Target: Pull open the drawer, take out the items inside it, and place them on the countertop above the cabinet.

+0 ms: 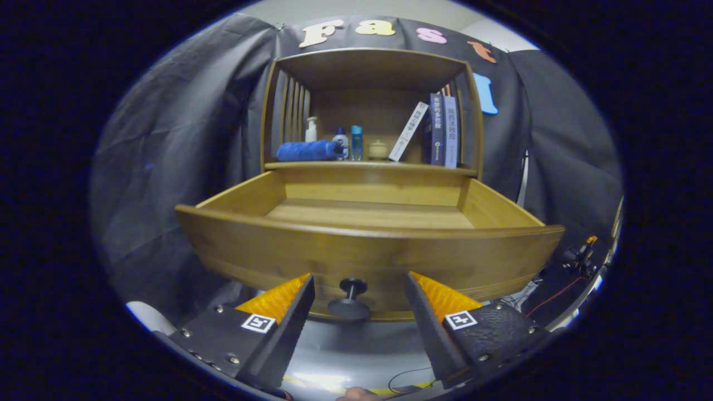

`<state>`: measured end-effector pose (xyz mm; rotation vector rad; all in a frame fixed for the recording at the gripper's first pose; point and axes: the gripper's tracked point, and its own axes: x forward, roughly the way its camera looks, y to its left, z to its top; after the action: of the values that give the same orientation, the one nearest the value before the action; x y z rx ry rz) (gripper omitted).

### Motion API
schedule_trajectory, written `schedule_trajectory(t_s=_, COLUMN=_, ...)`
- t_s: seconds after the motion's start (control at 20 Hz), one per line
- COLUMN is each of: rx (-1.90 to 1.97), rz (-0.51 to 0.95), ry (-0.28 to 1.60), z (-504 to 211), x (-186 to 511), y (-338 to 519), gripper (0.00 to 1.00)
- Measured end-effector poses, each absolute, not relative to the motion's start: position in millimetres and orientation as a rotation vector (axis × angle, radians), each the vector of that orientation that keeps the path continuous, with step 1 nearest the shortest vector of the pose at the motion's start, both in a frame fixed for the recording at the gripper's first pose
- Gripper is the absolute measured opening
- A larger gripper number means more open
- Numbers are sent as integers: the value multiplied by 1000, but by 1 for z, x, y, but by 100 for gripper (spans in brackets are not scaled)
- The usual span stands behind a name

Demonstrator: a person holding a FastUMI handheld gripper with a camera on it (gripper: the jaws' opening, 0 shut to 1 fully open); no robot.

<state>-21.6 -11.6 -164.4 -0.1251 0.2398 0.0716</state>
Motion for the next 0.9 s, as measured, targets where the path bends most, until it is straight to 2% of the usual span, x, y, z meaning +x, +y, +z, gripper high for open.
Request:
schedule_trajectory(t_s=0.25, rx=-126, rz=45, ry=218, z=-102, x=2, y=2, gripper=95)
schedule_trajectory(t_s=0.4, rx=-69, rz=18, ry=312, z=-89, x=38, y=15, gripper=95)
schedule_trajectory(t_s=0.65, rx=-70, rz=-47, ry=630, z=-135, x=92, y=14, gripper=96)
schedule_trajectory(t_s=0.9, rx=1, rz=-96, ry=955, z=-195, x=106, y=15, gripper=95)
